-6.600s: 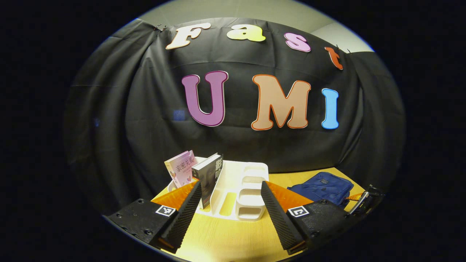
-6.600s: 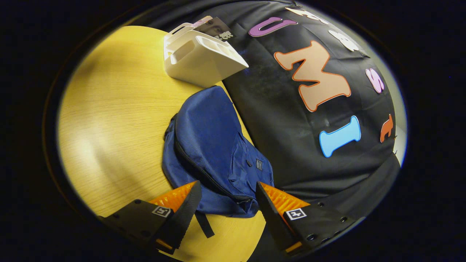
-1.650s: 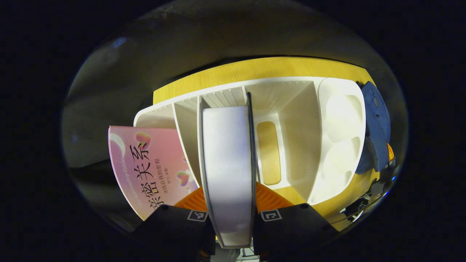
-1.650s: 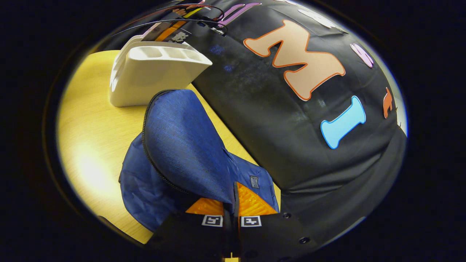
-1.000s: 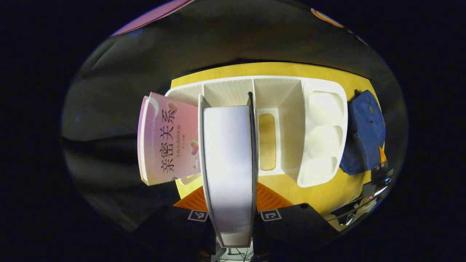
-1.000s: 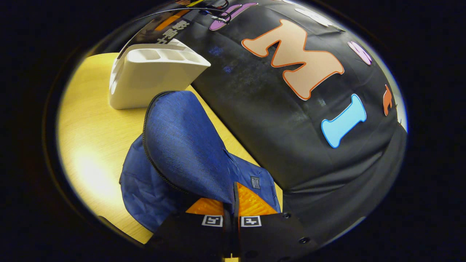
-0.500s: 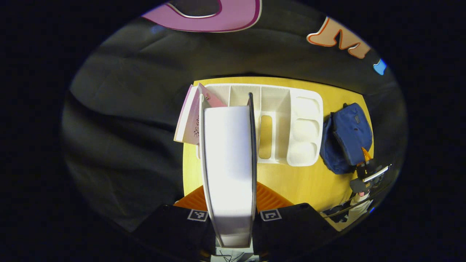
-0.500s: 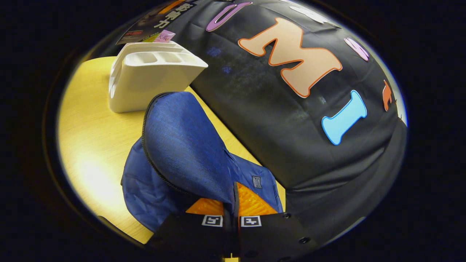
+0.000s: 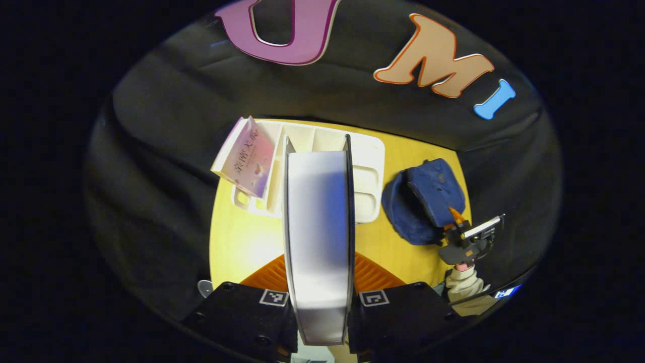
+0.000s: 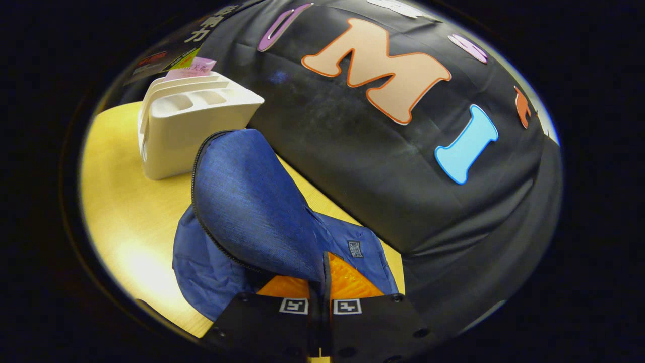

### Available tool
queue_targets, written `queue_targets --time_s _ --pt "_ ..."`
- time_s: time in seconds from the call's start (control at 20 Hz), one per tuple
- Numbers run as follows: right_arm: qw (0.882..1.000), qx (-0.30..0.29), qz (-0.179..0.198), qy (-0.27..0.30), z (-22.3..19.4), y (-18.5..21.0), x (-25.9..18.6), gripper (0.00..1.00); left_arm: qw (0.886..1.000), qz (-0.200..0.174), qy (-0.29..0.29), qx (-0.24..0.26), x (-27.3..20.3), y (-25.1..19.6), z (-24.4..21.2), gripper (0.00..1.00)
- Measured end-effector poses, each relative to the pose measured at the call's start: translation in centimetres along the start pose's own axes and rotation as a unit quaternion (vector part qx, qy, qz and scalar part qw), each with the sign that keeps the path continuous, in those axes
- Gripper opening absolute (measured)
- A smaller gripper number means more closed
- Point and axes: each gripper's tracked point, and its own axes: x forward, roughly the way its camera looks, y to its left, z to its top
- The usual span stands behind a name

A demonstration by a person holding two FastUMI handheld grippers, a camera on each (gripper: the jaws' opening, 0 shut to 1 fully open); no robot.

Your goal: Open the schoolbag, grab two books from the bookshelf and put them into the schoolbag.

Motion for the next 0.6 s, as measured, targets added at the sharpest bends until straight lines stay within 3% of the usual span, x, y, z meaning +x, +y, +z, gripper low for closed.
queue_targets --time_s 0.35,0.45,0.5,0.6 --pt "1.000 0.028 -0.003 -0.003 0.4 -0.5 -0.4 0.02 0.990 -0.136 -0.037 -0.011 3.5 -8.9 -2.1 0.34" --pt "0.999 0.040 -0.004 -0.006 0.6 -0.8 -0.6 0.02 0.987 -0.153 -0.041 -0.008 5.6 -10.5 -2.5 0.35" --pt "0.999 0.045 -0.005 -0.007 0.7 -0.9 -0.6 0.07 0.986 -0.163 -0.042 -0.009 6.8 -11.4 -2.7 0.36" --pt "0.999 0.050 -0.008 -0.010 0.8 -1.1 -0.8 0.04 0.980 -0.190 -0.051 -0.028 9.2 -13.6 -2.3 0.35"
